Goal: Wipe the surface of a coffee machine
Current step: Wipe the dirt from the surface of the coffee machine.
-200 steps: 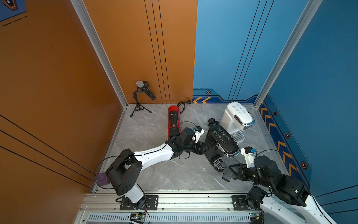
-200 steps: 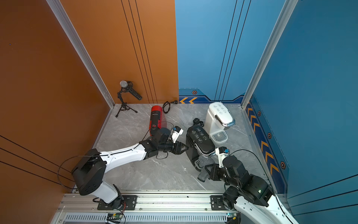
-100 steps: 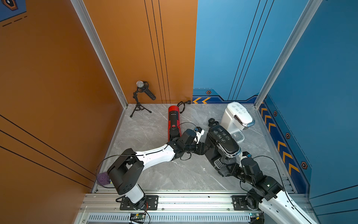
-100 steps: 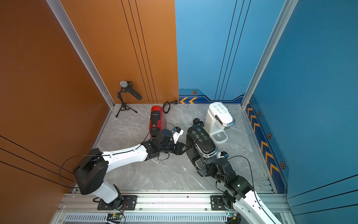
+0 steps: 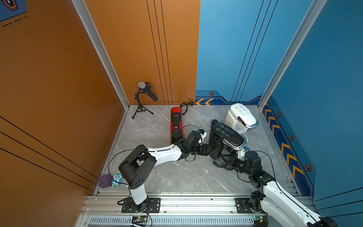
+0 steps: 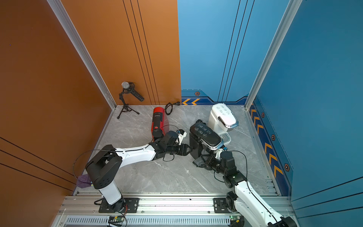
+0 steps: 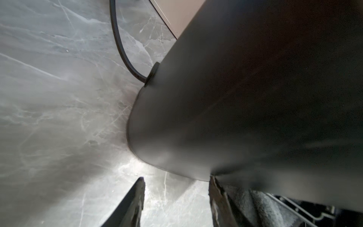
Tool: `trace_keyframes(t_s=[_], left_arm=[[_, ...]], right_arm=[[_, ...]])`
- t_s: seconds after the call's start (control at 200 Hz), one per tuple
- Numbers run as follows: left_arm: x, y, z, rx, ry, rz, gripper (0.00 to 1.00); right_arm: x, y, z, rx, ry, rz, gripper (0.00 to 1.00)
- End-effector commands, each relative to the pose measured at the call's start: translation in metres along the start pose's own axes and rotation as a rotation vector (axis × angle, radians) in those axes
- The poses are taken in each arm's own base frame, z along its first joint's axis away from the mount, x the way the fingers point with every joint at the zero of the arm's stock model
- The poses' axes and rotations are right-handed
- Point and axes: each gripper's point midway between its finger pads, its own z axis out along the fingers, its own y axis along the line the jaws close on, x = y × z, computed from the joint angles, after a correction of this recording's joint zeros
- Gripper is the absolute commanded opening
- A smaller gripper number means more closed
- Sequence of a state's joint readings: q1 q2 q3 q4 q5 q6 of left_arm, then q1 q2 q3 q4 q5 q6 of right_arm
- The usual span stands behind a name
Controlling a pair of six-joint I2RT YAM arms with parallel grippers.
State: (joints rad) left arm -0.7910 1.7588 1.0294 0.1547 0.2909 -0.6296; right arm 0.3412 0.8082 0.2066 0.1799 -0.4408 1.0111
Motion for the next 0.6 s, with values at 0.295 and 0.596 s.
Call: trace_keyframes(t_s=[0.295,0.596], left_arm=[[-0.061,0.001,0.013,0.012,-0.143,0.000,0.53],[-0.080,0.011,0.001,-0.013,-0.196,-0.019,0.53]], right_arm=[[0.005,-0.004,0.030,0.099,-0.024,-0.138,0.01],[0.009,0.020,0.084,0.116,-0.033,-0.219,0.00]])
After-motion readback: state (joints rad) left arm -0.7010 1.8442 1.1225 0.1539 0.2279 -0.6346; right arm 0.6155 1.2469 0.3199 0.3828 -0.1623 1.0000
